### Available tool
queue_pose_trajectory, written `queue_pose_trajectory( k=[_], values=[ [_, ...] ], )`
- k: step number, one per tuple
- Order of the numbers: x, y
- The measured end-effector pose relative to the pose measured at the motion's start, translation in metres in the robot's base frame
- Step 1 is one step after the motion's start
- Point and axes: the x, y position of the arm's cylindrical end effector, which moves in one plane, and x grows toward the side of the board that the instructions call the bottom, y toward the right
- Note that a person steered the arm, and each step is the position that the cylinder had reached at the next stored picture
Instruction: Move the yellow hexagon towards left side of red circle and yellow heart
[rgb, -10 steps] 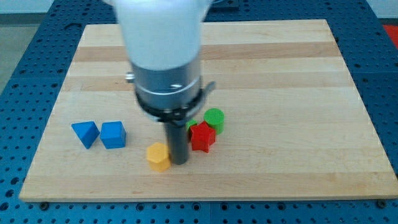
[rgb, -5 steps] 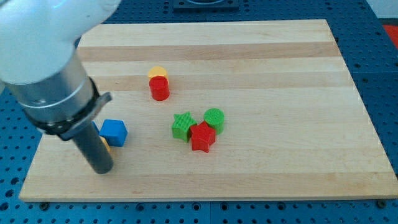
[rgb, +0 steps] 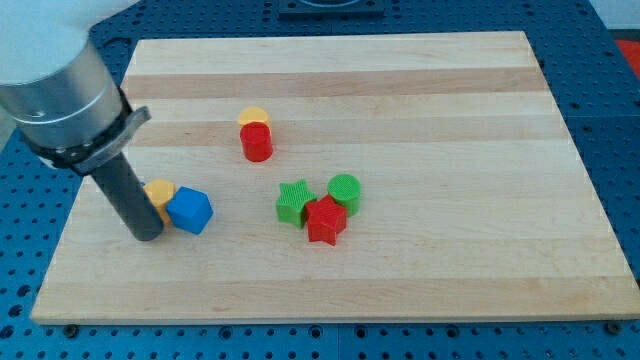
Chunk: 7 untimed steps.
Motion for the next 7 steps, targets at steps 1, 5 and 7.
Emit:
queue_pose_trajectory(
  k=[1,5,7],
  values=[
    [-0.025,0.003],
    [-0.105,-0.031],
    [-0.109,0.010]
  ],
)
